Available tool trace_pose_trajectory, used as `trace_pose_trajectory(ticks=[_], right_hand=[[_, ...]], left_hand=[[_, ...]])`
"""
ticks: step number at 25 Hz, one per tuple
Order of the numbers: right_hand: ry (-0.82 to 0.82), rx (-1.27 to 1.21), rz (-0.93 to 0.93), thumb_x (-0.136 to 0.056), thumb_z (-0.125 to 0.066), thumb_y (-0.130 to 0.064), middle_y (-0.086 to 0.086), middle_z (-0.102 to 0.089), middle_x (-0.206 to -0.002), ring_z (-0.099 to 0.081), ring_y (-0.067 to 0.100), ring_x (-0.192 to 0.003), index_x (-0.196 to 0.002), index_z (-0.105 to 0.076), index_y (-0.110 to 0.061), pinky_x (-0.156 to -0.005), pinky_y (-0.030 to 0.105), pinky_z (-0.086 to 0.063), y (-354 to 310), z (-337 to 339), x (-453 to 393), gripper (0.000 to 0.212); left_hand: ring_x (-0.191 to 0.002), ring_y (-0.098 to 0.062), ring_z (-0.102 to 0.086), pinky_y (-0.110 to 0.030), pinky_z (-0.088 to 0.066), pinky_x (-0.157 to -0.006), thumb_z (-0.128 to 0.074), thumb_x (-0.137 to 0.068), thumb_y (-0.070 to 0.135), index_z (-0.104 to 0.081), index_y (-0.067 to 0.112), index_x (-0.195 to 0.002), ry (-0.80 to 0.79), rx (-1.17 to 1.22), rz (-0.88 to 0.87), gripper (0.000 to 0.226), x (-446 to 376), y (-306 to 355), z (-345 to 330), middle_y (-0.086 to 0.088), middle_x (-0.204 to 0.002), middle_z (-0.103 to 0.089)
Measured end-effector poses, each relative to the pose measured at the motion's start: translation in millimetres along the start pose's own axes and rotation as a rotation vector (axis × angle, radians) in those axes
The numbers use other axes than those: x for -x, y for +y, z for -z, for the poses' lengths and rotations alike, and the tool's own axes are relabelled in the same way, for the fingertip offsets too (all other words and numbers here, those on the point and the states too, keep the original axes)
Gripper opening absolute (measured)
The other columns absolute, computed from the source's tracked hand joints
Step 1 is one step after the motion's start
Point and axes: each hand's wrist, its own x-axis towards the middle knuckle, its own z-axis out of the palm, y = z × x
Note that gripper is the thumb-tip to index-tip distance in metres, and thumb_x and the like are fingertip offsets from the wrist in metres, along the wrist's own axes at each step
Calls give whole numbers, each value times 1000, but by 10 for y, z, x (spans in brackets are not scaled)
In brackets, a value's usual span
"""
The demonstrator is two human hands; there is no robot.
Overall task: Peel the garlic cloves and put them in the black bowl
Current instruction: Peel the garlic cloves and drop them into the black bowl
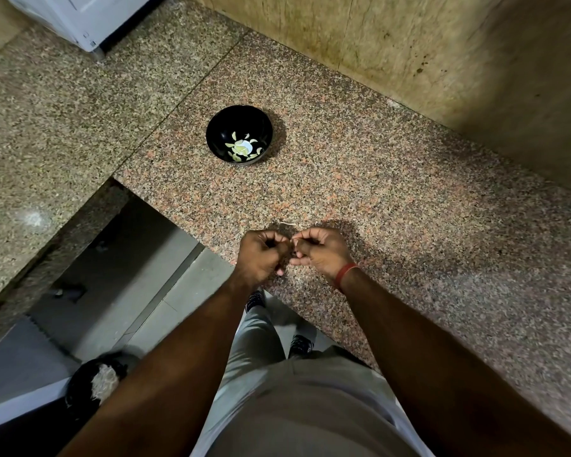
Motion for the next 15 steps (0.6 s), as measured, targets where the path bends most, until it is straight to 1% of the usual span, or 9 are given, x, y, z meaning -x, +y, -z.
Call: trace_pose_trajectory(ticks=[2, 5, 7, 9, 12, 15], right_hand=[[14, 17, -3, -92, -66, 11, 10, -71, -97, -73, 12, -73, -99, -70, 1, -72, 38, -65, 8, -15, -3, 13], [37, 33, 7, -91, -67, 8, 15, -73, -103, -75, 21, -79, -103, -71, 2, -76, 41, -65, 17, -34, -5, 14], [51, 41, 21, -92, -68, 7, 16, -74, -102, -74, 21, -78, -104, -71, 1, -74, 36, -65, 25, -48, 0, 13], [53, 21, 25, -92, -68, 6, 14, -74, -99, -73, 17, -74, -103, -72, 0, -70, 32, -64, 27, -64, 9, 13], [12, -80, 7, -92, -68, 6, 14, -73, -96, -70, 21, -80, -97, -72, -5, -72, 37, -65, 33, -69, 16, 12], [-19, -153, -36, -92, -67, 6, 15, -70, -98, -68, 30, -92, -94, -70, -6, -73, 40, -65, 40, -67, 5, 13]], left_hand=[[-42, -24, -59, -29, -48, -42, -72, -90, -2, -73, 0, -82, 24, -41, -21, 8, -13, -2, 0, -16, -67, -71], [-40, -20, -56, -28, -45, -41, -72, -88, -4, -72, -1, -79, 36, -81, -35, 9, -27, 15, -20, -13, -63, -70], [-42, -14, -57, -26, -44, -43, -72, -87, -4, -72, -1, -79, 41, -97, -34, 9, -37, 14, -35, -9, -62, -69], [-41, -14, -56, -26, -44, -42, -72, -88, -5, -71, -3, -79, 40, -73, -23, 9, -38, 11, -24, -9, -62, -68], [-41, -18, -55, -26, -44, -40, -70, -90, -6, -70, -6, -81, 9, -11, -28, 8, -30, 2, 12, -14, -64, -68], [-39, -18, -56, -25, -45, -39, -70, -91, -4, -70, -7, -84, -2, 20, -25, 8, -22, -13, 44, -11, -63, -69]])
